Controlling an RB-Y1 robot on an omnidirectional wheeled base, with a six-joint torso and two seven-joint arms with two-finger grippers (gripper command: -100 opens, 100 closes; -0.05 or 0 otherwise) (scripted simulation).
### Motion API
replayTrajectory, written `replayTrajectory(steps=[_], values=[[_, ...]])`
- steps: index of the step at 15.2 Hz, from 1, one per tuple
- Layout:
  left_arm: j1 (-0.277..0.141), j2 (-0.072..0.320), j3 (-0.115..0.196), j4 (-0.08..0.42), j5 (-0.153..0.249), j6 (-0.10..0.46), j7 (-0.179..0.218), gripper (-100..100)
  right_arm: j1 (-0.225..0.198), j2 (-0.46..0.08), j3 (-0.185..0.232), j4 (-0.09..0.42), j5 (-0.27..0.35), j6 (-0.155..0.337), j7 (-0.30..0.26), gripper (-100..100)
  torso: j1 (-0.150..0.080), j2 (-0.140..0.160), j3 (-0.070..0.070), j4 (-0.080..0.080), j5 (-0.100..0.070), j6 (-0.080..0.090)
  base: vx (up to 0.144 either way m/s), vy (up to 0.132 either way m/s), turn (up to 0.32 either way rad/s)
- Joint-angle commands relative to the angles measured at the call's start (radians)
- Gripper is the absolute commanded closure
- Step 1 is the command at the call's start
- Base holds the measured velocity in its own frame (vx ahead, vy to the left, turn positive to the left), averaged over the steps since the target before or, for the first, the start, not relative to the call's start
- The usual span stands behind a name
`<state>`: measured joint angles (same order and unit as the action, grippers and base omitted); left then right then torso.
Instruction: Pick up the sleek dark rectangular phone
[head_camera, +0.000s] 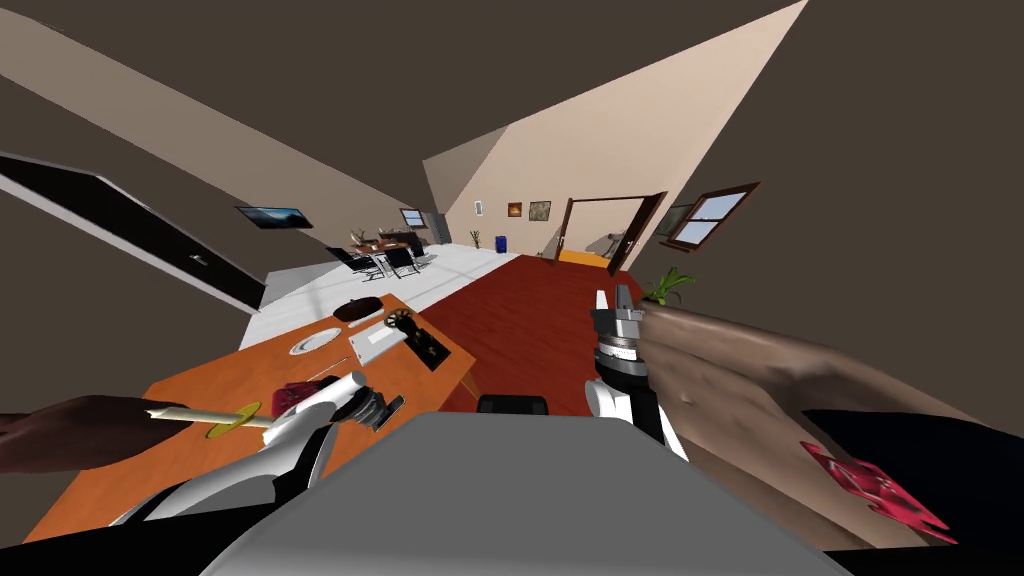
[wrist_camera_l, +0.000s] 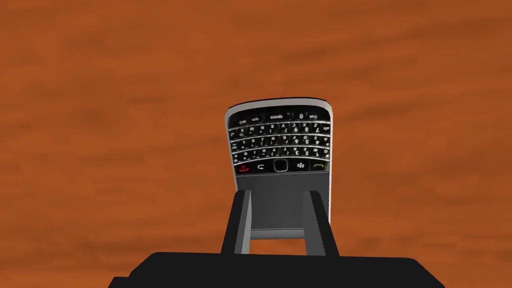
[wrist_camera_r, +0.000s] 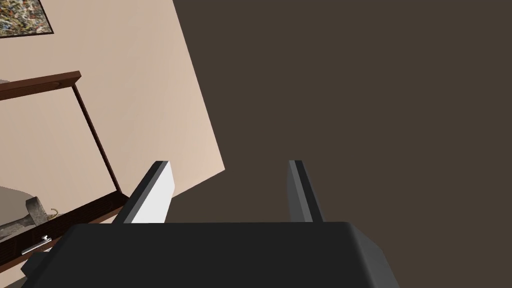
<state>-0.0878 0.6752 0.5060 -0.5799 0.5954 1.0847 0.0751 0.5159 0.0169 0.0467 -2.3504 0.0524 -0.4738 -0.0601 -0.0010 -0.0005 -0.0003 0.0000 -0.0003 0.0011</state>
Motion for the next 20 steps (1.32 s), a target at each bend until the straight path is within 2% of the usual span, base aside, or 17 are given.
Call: replayTrajectory(steps=[1,3,4,5,10,11,12,19,20], values=[[-0.009,-0.010,-0.020,-0.009,-0.007,0.016,-0.028,-100,0.000,0.000,0.000,0.000,0.000,0.000,0.000,0,0.000,0.000,0.000,0.000,0.000,0.000,-0.017,0.021,-0.233],[-0.017,-0.017,-0.037,-0.014,-0.013,0.027,-0.050,-100,0.000,0.000,0.000,0.000,0.000,0.000,0.000,0,0.002,0.000,0.000,0.000,0.001,-0.001,-0.017,0.025,-0.122],[-0.015,-0.010,-0.026,-0.005,-0.008,0.019,-0.036,-100,0.000,0.000,0.000,0.000,0.000,0.000,0.000,0,0.002,0.001,0.000,0.000,0.001,-0.001,-0.012,0.014,-0.042],[-0.017,-0.024,-0.023,0.027,-0.012,-0.015,-0.026,-100,0.000,0.000,0.000,0.000,0.000,0.000,0.000,0,0.002,0.001,0.000,0.000,0.001,-0.001,-0.031,0.031,-0.225],[-0.017,-0.043,-0.016,0.072,-0.016,-0.067,-0.003,-100,0.000,0.000,0.000,0.000,0.000,0.000,0.000,0,0.005,0.004,0.002,0.001,0.001,-0.001,-0.063,0.052,-0.166],[-0.015,-0.038,-0.018,0.052,-0.015,-0.046,-0.010,-100,0.000,0.000,0.000,0.000,0.000,0.000,0.000,0,0.005,0.005,0.003,0.001,0.001,-0.001,-0.046,0.032,-0.086],[-0.017,-0.030,-0.021,0.042,-0.013,-0.032,-0.019,100,0.000,0.000,0.000,0.000,0.000,0.000,0.000,0,0.004,0.004,0.002,0.001,0.001,-0.002,0.010,-0.002,0.190],[-0.018,-0.011,-0.028,-0.004,-0.009,0.020,-0.042,100,0.000,0.000,0.000,0.000,0.000,0.000,0.000,0,-0.001,-0.004,-0.003,-0.001,0.000,-0.001,0.050,-0.044,0.130],[-0.022,-0.012,-0.027,0.014,-0.009,0.005,-0.043,100,0.000,0.000,0.000,0.000,0.000,0.000,0.000,0,0.000,-0.004,-0.002,-0.001,0.000,-0.001,0.020,-0.016,0.042]])
